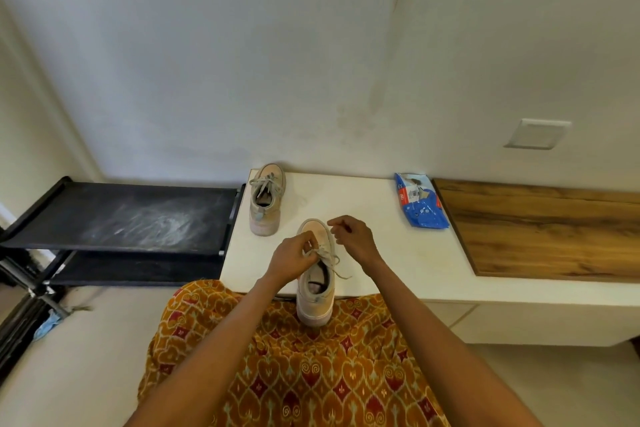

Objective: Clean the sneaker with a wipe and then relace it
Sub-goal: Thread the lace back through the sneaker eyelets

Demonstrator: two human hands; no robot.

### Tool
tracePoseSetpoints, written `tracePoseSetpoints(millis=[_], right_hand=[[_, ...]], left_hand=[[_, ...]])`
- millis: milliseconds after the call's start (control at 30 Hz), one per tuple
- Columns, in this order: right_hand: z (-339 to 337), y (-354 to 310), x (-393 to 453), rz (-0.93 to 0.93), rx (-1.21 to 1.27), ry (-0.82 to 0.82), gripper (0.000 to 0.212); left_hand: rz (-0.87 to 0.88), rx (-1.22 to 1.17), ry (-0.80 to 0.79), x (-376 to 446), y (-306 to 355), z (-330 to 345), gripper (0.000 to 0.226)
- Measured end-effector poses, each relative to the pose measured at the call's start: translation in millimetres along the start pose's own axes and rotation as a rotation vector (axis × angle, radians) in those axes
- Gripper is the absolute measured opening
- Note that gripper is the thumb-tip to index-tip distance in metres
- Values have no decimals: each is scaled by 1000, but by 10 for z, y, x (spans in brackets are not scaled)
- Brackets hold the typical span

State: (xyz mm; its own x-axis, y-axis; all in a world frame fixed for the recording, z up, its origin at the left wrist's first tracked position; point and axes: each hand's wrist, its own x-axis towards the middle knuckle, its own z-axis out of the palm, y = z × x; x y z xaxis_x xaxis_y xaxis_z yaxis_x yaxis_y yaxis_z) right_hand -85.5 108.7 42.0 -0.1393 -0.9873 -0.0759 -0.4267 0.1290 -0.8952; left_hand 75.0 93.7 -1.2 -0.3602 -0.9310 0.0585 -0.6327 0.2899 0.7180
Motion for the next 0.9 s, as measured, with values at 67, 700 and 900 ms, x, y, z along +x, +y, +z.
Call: tracePoseSetpoints(millis=[67, 700, 900], right_hand=[[23, -18, 29, 49, -118, -181, 25], [202, 161, 3, 49, -75, 42, 11], [222, 360, -235, 32, 37, 112, 20]], left_hand=[[-5, -4, 55, -10, 3, 74, 10], [-178, -264, -32, 68, -116, 4, 15], [-233, -333, 30, 11, -106, 97, 17]])
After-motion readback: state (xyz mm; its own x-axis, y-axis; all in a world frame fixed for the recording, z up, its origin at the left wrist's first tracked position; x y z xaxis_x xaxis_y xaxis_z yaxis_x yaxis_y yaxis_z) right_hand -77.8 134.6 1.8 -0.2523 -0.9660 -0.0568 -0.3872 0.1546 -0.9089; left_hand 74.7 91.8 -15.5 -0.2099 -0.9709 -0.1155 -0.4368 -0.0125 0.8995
